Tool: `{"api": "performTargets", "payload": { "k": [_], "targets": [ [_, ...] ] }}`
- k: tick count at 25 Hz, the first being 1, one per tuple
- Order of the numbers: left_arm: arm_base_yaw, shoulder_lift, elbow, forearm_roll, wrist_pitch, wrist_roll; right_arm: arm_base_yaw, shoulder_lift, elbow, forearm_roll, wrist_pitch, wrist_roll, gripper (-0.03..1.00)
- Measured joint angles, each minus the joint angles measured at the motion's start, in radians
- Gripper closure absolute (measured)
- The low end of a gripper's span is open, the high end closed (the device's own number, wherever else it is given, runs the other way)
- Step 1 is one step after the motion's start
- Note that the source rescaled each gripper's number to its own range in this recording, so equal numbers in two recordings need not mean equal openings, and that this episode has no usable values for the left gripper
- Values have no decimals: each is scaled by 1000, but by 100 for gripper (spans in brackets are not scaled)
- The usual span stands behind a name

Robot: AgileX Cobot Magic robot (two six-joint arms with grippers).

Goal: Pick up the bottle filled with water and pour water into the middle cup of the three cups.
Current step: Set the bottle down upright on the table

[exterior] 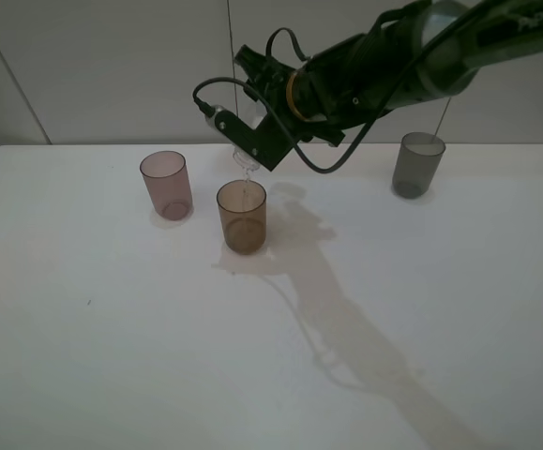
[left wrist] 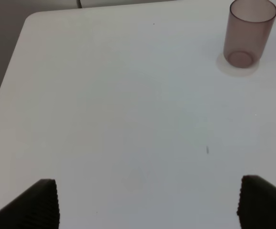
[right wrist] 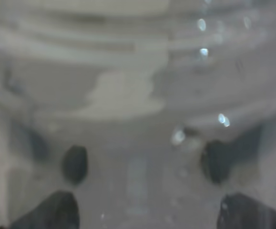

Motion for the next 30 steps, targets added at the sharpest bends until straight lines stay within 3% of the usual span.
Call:
{"api": "performTargets", "payload": {
  "k": [30],
  "targets": [
    [0,0,0,0,0,0,13,0,0,0,-2,-21,97]
  ]
}}
